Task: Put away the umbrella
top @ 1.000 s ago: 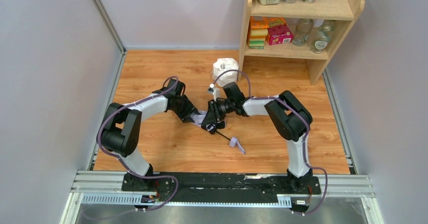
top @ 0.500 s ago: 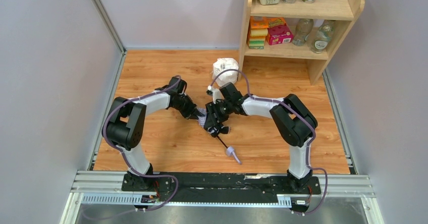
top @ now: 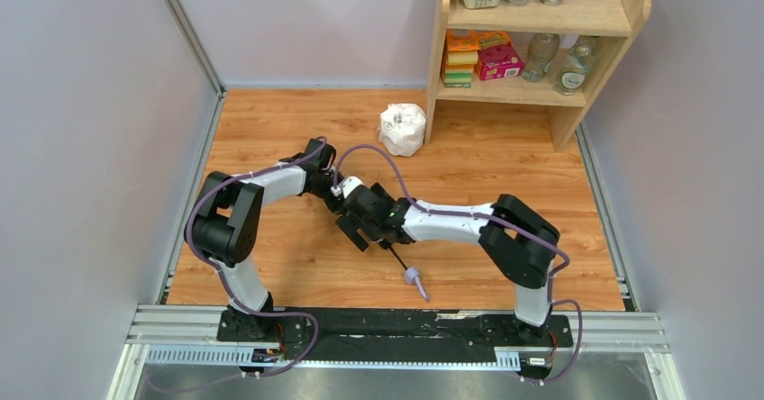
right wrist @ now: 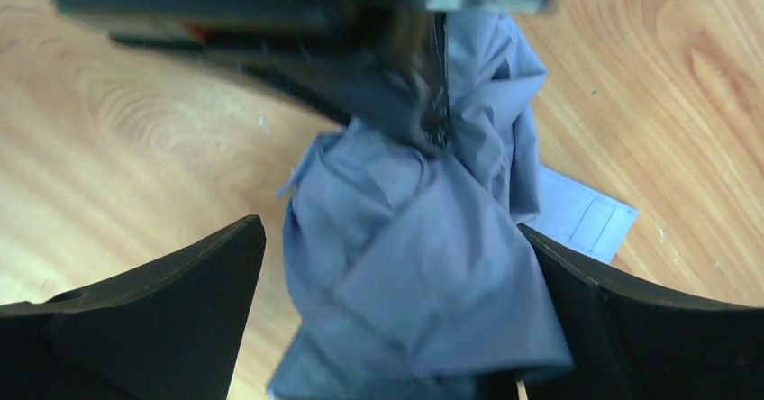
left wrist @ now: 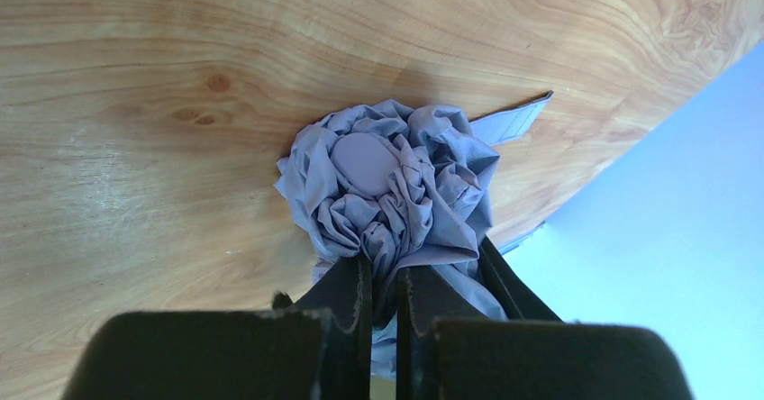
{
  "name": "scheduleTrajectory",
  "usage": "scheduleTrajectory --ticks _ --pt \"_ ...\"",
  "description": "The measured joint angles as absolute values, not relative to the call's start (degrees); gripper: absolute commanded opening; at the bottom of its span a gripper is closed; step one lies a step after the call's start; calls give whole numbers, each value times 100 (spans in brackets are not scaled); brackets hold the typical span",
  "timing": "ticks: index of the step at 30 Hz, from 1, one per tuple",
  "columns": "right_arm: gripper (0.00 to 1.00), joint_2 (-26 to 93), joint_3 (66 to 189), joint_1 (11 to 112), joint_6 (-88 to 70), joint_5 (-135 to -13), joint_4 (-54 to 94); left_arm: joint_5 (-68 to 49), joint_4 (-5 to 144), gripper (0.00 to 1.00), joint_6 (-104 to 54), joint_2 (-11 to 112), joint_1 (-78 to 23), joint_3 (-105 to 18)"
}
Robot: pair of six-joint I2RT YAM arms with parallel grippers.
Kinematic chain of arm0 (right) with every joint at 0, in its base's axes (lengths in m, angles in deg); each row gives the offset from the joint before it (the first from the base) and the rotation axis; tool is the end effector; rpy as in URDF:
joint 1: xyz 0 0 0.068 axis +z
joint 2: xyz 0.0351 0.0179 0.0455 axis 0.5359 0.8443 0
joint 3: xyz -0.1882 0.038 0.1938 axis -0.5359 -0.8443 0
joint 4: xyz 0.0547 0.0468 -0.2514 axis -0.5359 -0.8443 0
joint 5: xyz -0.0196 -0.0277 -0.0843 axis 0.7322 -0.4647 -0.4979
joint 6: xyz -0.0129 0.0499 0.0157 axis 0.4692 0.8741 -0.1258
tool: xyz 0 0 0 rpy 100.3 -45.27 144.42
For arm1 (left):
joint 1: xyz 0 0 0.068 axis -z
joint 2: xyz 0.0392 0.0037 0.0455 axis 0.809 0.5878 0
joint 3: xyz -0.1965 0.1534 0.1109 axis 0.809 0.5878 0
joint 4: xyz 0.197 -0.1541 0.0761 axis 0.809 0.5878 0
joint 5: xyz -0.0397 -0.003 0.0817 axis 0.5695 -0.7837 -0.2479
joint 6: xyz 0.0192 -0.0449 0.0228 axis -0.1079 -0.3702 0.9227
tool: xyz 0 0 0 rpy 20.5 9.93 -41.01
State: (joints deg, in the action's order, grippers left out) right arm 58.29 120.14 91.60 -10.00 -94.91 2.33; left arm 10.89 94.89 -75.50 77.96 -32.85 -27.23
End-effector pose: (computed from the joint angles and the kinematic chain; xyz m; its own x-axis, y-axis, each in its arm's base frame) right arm 0.2033 0.3253 0.1782 -0.4962 -0.6465 -0.5796 -0.7248 0.6759 -0.1334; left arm 0.2976 -0.1334 0.1342 -0.8256 -0.5119 0.2374 -0.5540 0.6552 -0.5136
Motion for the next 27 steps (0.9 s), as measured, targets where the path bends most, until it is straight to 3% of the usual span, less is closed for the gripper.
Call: scheduleTrajectory --ticks 2,3,4,5,7,10,13,14,15,16,17,18,27 --pt "83 6137 12183 9289 -996 -9928 279 1087 9489 0 -7553 7794 -3285 -2723" --pt "70 6249 12229 9318 -994 -10075 294 1087 9489 0 -7555 7792 -3285 -2720" --pt "54 6336 12270 9340 -928 -10248 347 1087 9487 0 -7559 7792 -3285 -2718" --pt "31 6382 12305 9348 -880 -10436 390 1087 9484 0 -7564 7783 -3285 -2712" --pt "3 6432 12261 9329 -801 -10464 454 1085 9441 0 -7599 7763 -3285 -2685" --pt "0 6327 11990 9309 -683 -10398 792 1070 9428 3 -7599 7687 -3285 -2642" --pt "0 6131 11553 9106 -600 -9878 1295 993 9382 31 -7566 7571 -3250 -2644" --pt "0 6089 11405 9016 -592 -9640 1463 912 9362 34 -7520 7521 -3226 -2644" --pt "0 6052 11221 8881 -574 -9277 1695 799 9310 47 -7432 7453 -3202 -2640" --pt "0 6010 11068 8736 -552 -8912 1925 674 9268 53 -7328 7363 -3193 -2602" --pt "0 5997 10959 8610 -522 -8610 2128 538 9231 68 -7194 7274 -3189 -2565" --pt "0 5997 10845 8459 -454 -8245 2366 425 9237 73 -7072 7180 -3193 -2535" --pt "0 6609 10515 7436 390 -5234 4228 -294 8951 75 -6403 4926 -3689 -1339"
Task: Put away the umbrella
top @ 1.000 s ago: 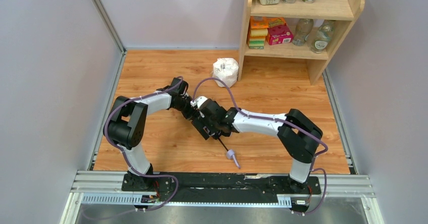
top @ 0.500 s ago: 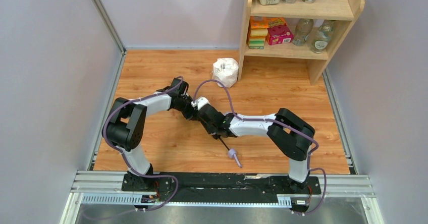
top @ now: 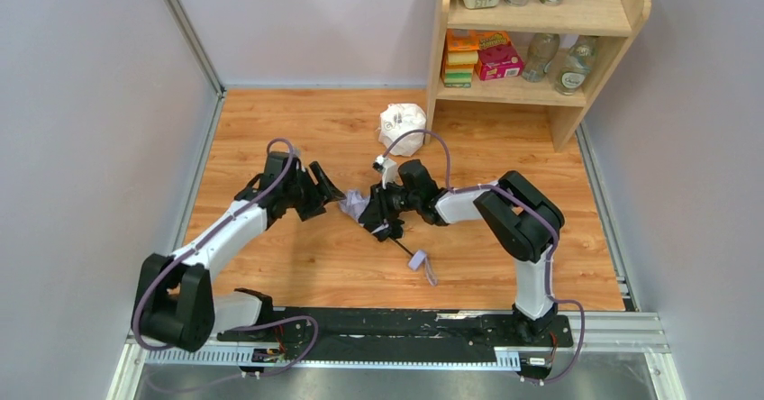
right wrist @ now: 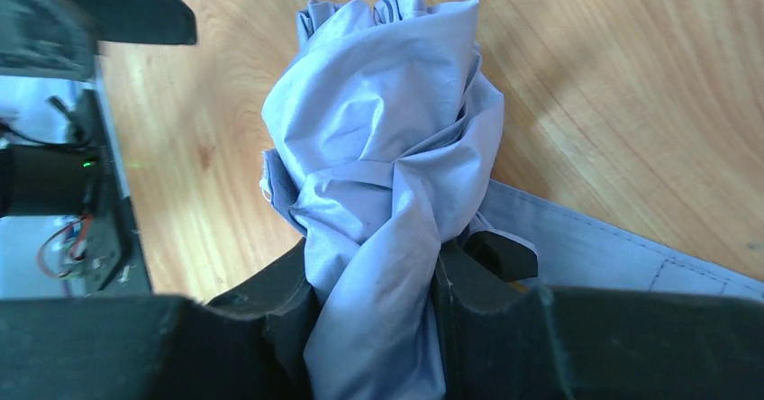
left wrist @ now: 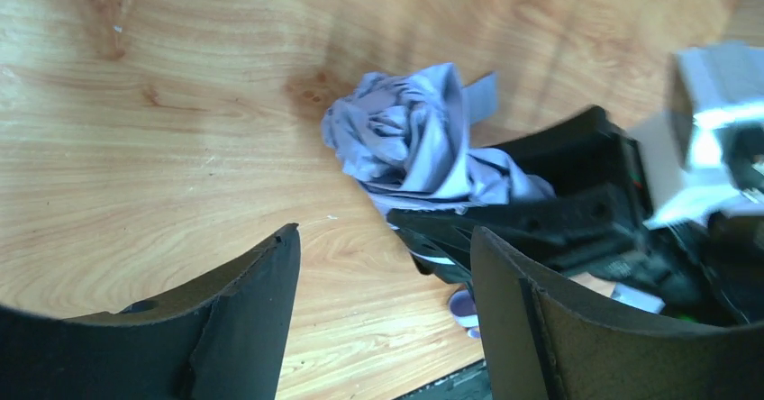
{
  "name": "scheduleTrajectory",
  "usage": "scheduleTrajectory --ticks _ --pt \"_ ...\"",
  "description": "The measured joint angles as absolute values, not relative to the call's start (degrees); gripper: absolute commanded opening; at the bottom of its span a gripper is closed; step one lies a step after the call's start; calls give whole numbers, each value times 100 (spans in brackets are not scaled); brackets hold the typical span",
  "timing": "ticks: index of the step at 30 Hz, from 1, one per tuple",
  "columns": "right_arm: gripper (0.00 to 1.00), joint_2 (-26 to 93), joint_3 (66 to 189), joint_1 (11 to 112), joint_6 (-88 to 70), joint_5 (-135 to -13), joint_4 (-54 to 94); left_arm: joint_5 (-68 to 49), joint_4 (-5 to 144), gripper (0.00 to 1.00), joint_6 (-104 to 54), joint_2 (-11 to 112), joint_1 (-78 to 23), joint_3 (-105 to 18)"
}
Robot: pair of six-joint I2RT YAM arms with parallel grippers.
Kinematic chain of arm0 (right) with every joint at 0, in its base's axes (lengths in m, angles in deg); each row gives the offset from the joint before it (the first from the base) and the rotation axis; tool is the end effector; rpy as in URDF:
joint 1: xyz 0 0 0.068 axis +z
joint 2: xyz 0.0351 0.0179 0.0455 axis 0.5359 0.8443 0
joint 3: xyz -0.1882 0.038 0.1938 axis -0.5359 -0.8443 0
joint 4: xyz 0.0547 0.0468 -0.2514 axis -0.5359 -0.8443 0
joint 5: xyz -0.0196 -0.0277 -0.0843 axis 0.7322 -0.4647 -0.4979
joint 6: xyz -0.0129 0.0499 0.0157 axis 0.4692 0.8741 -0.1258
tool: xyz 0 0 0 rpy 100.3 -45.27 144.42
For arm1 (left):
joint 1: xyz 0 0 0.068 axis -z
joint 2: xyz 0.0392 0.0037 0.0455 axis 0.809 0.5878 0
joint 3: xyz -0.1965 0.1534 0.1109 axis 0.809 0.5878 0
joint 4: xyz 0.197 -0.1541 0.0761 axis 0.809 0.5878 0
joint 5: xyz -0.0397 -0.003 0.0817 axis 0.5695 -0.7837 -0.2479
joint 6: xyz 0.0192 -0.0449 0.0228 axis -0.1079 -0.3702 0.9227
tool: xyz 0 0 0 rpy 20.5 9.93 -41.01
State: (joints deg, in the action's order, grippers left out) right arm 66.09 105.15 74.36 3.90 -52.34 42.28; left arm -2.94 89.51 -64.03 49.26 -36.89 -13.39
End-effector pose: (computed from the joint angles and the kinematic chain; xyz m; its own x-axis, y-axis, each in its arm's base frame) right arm 0.2720 0.2681 0.1087 -0.7264 -0.2615 -0.6356 -0.6633 0.5089 0.5487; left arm 0.2432 -0.0844 0.2055 -0.8048 -0.5338 -0.2597 -0.2826 0.7292 -0.6233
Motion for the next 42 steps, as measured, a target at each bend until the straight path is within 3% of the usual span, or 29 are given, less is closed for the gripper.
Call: scheduleTrajectory --ticks 8,23,36,38,40,42 --pt "0 7154 10963 7156 558 -3843 4237 -12 8311 76 -6702 4190 -3729 -679" --pt "0 7416 11566 6988 366 -3094 3260 82 7742 77 -8527 4850 -3687 -161" --pt "0 7497 11839 6953 300 -2801 2672 -229 7198 78 -9024 6008 -3108 -535" --pt "0 7505 11881 6942 287 -2764 2558 -187 7207 75 -9113 6161 -3060 -648" --pt "0 7534 11949 6924 272 -2720 2427 -259 7301 67 -9159 6272 -2950 -769" --pt "0 7553 12006 6905 272 -2679 2281 -358 7436 46 -9168 6388 -2863 -895"
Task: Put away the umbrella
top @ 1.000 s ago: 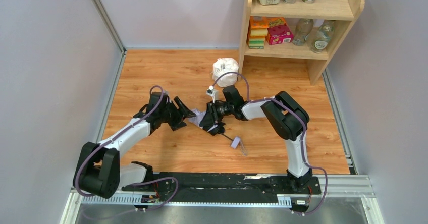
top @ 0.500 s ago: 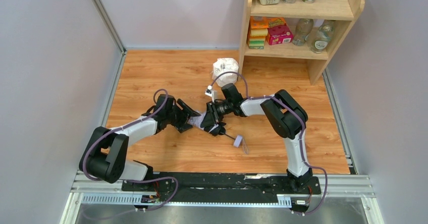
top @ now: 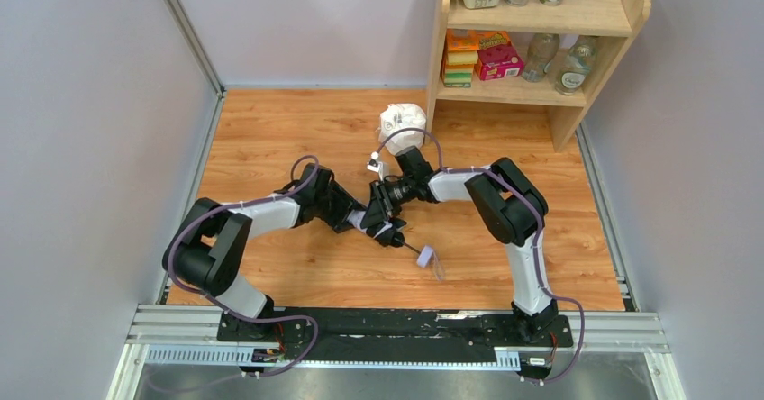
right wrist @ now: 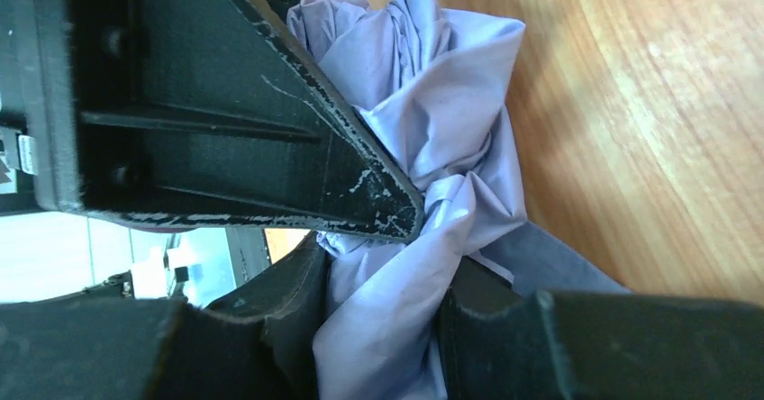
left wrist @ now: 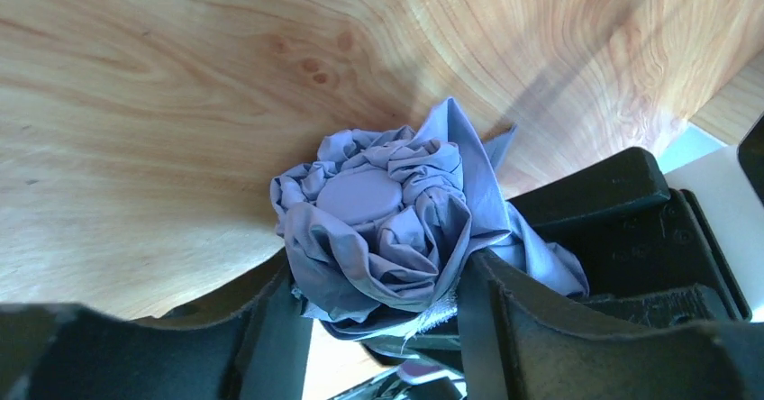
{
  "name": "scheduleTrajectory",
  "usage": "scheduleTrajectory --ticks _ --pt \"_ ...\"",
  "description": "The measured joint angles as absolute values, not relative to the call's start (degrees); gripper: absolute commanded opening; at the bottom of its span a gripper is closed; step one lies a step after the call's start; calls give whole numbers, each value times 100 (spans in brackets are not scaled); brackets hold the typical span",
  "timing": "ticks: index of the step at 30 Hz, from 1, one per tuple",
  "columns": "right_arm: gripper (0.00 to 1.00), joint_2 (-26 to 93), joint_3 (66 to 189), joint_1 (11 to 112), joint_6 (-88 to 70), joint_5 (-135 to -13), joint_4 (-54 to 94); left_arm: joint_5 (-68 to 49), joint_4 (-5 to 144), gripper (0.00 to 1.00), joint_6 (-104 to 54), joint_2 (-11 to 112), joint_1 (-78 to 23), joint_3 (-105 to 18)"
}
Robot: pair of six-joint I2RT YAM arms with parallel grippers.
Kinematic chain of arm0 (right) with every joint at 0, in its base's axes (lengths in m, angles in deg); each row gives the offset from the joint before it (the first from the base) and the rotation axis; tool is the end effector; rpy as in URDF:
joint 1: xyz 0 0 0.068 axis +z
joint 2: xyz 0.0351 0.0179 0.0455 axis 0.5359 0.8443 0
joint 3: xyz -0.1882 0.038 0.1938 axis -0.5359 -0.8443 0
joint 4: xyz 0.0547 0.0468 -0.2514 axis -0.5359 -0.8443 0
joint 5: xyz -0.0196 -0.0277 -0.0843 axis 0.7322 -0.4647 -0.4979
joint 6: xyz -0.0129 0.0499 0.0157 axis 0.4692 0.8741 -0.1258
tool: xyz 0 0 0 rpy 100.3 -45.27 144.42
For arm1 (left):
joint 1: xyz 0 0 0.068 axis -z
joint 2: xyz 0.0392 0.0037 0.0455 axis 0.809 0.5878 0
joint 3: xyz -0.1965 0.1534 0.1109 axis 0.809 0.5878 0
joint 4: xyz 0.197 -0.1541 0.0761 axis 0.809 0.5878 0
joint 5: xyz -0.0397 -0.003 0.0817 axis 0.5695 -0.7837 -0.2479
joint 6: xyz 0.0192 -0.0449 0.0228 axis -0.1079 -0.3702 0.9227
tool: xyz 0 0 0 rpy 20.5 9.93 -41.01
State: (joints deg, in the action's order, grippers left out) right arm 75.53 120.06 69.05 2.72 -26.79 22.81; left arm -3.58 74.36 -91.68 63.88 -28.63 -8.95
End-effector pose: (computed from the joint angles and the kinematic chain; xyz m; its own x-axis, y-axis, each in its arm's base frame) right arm 0.3129 0.2692 0.0962 -0.8380 -0.3979 -0.3735 -0.5048 0.3054 0.8074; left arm 0.2483 -0.1274 0.1370 -0.6834 -0.7265 0.0722 -0.6009 0.5037 -0.6206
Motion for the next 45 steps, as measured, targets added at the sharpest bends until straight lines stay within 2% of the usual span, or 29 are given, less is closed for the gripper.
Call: scheduleTrajectory --ticks 1,2,3,5,6,10,12,14,17,19,28,32,34,35,38,40,45 --pt "0 7558 12027 6892 274 -2659 2204 -386 7524 30 -9168 6504 -2828 -978" --pt "0 7564 12062 6868 291 -2646 2069 -347 7548 26 -9205 6638 -2813 -1059" --pt "0 7564 12082 6848 318 -2648 1977 -275 7563 18 -9266 6734 -2815 -1129" --pt "2 7551 12132 6780 409 -2652 1723 -95 7535 11 -9310 6895 -2822 -1208" --pt "6 7529 12145 6760 440 -2668 1636 -25 7511 9 -9312 6950 -2826 -1219" --pt "35 7344 12200 6776 433 -2950 1247 156 7213 4 -9343 7003 -2824 -1070" --pt "58 7234 12244 6824 383 -3186 983 259 7032 4 -9295 7027 -2824 -983" --pt "77 7125 12314 6922 318 -3555 705 302 6936 3 -9236 7051 -2813 -948" --pt "96 6797 12417 7156 241 -4108 285 318 6827 3 -9137 7064 -2784 -924" --pt "100 6533 12419 7351 138 -4753 30 320 6744 3 -9113 7079 -2736 -911" --pt "100 5302 11658 8323 -487 -8058 -71 289 6669 3 -9006 7077 -2666 -895" --pt "100 5250 11398 8959 -679 -9118 307 272 6676 3 -9006 7068 -2660 -893" --pt "95 5335 11396 9187 -773 -9474 443 270 6682 3 -9006 7066 -2660 -895" --pt "91 5418 11420 9250 -801 -9638 502 270 6685 3 -9006 7066 -2660 -895" --pt "69 5724 11448 9294 -860 -10097 644 263 6711 3 -9008 7057 -2658 -906" --pt "58 5840 11435 9291 -845 -10335 836 243 6739 3 -9008 7031 -2653 -917" --pt "0 5864 11160 9291 -690 -10272 1343 215 6746 3 -8997 7013 -2640 -924"
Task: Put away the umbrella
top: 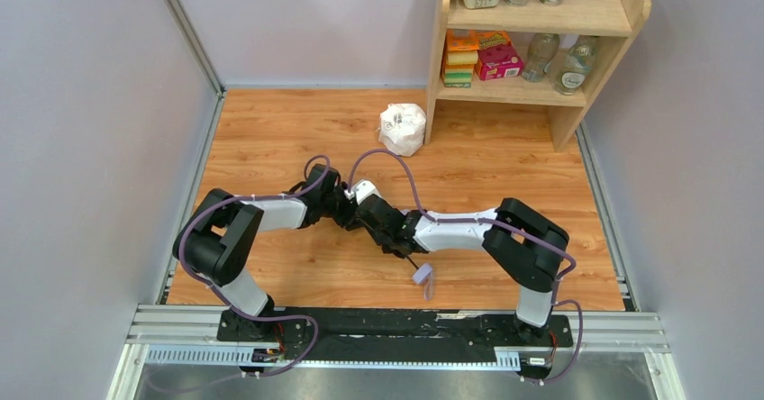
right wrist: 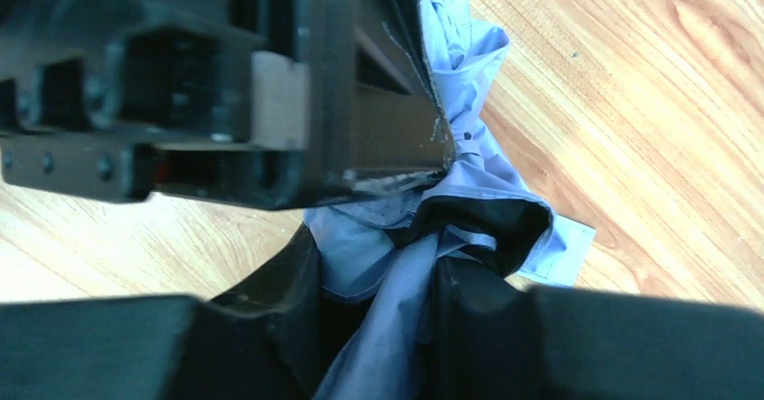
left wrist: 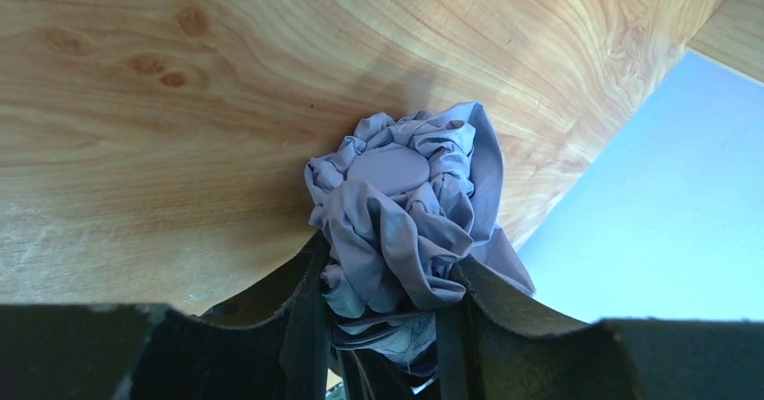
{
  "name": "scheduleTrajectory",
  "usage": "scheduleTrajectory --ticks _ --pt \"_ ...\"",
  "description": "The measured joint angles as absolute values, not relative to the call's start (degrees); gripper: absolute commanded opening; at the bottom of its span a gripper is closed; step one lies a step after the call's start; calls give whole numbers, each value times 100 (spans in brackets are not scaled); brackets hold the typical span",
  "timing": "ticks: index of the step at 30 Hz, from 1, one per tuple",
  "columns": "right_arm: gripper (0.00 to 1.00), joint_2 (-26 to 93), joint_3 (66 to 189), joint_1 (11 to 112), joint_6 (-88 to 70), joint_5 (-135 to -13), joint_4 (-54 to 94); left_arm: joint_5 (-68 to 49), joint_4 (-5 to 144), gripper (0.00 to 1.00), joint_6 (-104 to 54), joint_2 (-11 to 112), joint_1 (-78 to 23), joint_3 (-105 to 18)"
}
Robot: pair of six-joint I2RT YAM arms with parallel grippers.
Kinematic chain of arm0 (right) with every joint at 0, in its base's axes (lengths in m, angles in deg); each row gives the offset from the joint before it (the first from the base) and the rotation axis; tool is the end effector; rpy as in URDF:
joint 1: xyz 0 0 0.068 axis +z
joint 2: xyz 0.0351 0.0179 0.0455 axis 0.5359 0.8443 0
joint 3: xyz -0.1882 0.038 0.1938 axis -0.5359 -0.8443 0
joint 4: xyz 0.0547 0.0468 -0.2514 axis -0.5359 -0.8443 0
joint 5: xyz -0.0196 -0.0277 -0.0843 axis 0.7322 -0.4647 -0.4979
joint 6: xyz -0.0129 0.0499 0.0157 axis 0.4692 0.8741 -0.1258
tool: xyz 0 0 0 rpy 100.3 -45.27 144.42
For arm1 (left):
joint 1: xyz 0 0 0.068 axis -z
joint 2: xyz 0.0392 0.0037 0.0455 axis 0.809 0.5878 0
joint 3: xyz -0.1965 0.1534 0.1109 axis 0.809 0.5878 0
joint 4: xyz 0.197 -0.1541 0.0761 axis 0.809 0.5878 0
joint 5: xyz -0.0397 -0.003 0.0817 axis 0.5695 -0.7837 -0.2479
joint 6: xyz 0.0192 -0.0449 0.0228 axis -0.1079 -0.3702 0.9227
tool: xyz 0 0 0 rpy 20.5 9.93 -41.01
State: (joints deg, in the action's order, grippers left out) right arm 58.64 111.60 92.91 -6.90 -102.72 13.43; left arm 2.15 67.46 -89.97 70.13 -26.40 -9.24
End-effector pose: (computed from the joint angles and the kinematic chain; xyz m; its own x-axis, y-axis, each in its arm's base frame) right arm 0.1929 0.3153 0.1467 -0.4981 -0.5936 -0.6321 -0.6389 0.7441 -0.1954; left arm 0.2527 -0.1458 0.1180 -0.7656 -0.6316 0.1222 -0.5415 0.5302 -0.6524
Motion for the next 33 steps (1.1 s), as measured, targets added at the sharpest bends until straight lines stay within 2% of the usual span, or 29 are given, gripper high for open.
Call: scheduleTrajectory --ticks 2,4,5,7,8,9,10,14,19,25,33 --pt "0 5842 11035 9243 -670 -10186 1533 184 6744 5 -8954 6994 -2640 -926" --pt "0 5831 10865 9171 -644 -9994 1811 145 6750 16 -8936 6950 -2640 -932" --pt "0 5814 10775 9119 -635 -9856 1944 123 6765 30 -8921 6935 -2636 -959" --pt "0 5792 10563 8964 -618 -9469 2296 -6 6864 48 -8866 6869 -2636 -1026" --pt "0 5772 10473 8872 -618 -9247 2521 -78 6940 50 -8807 6810 -2642 -1059" --pt "0 5759 10384 8800 -611 -9041 2731 -146 7015 69 -8731 6751 -2647 -1085" --pt "0 5750 10261 8695 -592 -8746 3037 -218 7119 72 -8602 6651 -2658 -1105" --pt "0 5759 9916 8277 -351 -7662 3992 -270 7694 73 -7990 6119 -2867 -1112" --pt "0 5691 9630 8043 -34 -7091 4622 -80 8400 74 -7293 4878 -3436 -1112" --pt "0 5361 9337 7991 68 -6831 4543 281 8855 74 -6560 3311 -3954 -1169" --pt "0 4583 9193 7943 151 -6665 3715 1207 8715 70 -6294 2657 -3984 -1179"
